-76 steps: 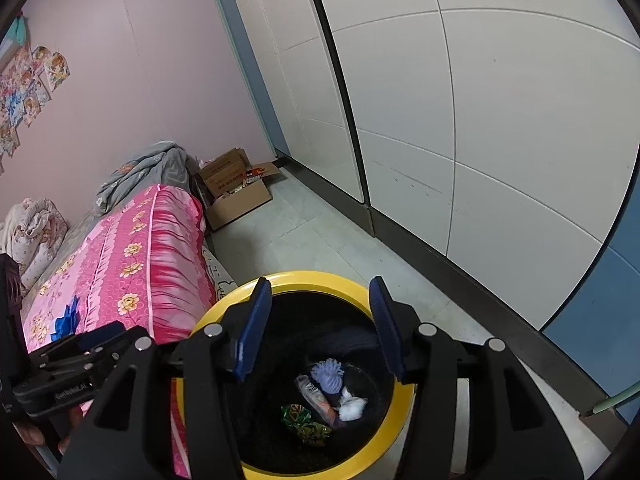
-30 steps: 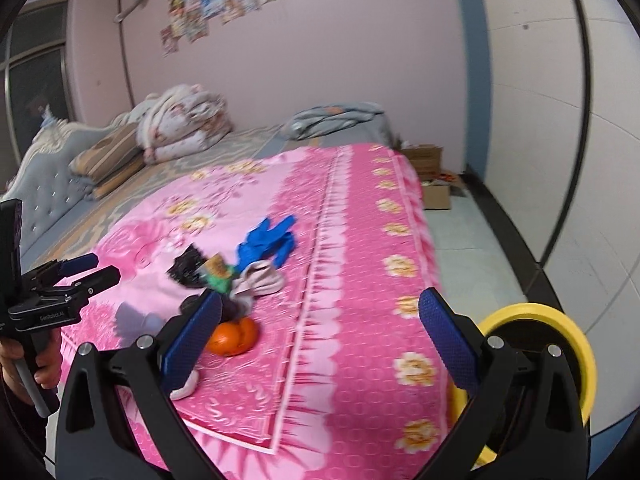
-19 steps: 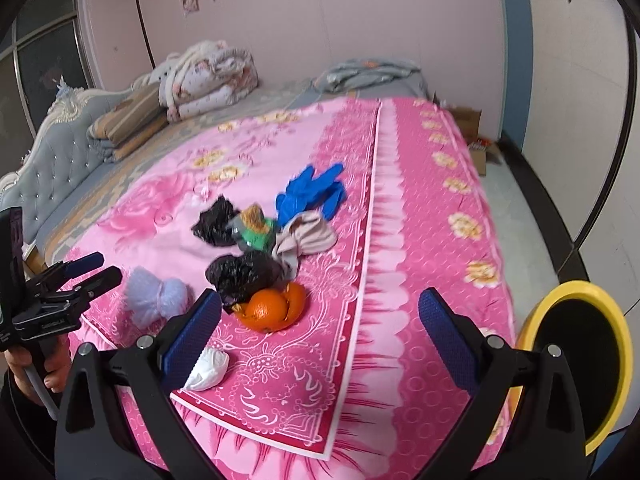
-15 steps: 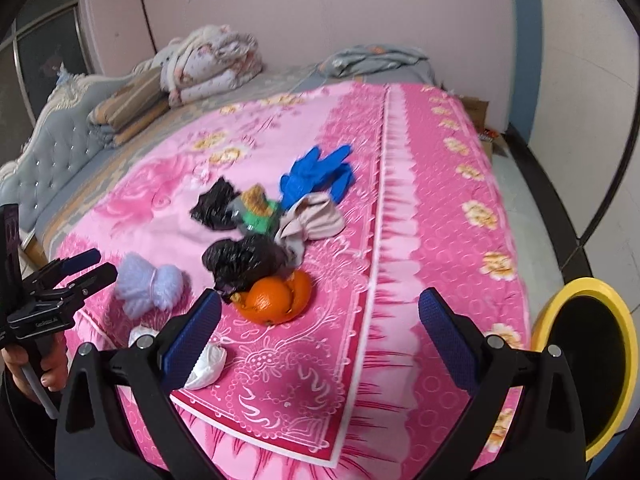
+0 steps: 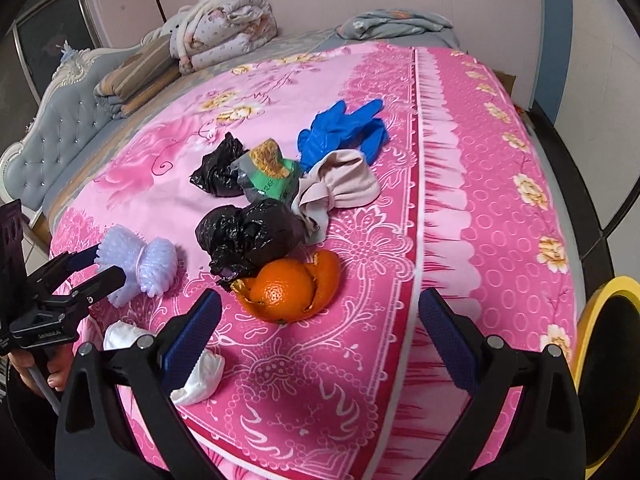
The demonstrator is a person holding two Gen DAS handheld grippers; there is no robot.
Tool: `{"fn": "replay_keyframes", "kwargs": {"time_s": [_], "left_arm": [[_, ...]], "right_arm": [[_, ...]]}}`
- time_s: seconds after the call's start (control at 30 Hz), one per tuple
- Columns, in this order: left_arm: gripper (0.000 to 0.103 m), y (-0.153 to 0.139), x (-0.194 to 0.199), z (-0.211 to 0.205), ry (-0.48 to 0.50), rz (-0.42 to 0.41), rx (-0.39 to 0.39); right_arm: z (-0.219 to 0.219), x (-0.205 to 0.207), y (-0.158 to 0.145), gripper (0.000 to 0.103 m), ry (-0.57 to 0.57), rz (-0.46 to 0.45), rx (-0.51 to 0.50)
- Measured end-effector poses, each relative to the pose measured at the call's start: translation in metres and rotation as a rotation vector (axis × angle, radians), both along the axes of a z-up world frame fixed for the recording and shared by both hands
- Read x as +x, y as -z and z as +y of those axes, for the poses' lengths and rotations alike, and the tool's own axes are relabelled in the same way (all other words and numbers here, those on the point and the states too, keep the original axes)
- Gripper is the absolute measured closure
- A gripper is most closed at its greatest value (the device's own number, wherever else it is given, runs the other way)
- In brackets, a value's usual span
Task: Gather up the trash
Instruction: 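Move both tools back toward the remaining trash on the bed, then grasp the orange peel with the right tool while the left tool grasps the lavender foam net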
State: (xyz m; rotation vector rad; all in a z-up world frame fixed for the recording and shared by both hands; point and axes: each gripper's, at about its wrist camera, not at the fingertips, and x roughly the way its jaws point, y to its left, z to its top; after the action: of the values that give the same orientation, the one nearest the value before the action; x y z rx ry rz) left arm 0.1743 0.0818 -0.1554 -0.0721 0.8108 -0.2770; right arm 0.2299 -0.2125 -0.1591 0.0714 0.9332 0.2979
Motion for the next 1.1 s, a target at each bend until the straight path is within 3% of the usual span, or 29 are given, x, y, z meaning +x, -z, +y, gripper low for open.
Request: {"fn": "replay_keyframes", "kwargs": {"time_s": [0.33, 0.67, 0.97, 1.03, 1.1], "left_arm": [[0.019, 0.007, 0.016, -0.011, 0.030, -0.001, -0.024], [0.048, 0.018, 0.036, -0.025, 0.081, 0.034, -0.061], [0.060, 0.023, 0.046, -0.025, 0.080, 0.049, -0.120], [0.063, 0.022, 0.047, -0.025, 0.080, 0.046, -0.128], [0.064, 0.021, 0.046, -0.024, 0.080, 0.040, -0.128]], "right_arm": [[0.006, 0.015, 0.015, 0.009, -0.013, 0.037, 0.019], [0.007, 0.030, 0.031, 0.020, -0.035, 0.081, 0.079], [0.009, 0.042, 0.037, 0.024, -0.074, 0.087, 0.121], [0.010, 0.043, 0.038, 0.029, -0.085, 0.083, 0.122], [0.011, 0.043, 0.038, 0.047, -0.109, 0.089, 0.148]]}}
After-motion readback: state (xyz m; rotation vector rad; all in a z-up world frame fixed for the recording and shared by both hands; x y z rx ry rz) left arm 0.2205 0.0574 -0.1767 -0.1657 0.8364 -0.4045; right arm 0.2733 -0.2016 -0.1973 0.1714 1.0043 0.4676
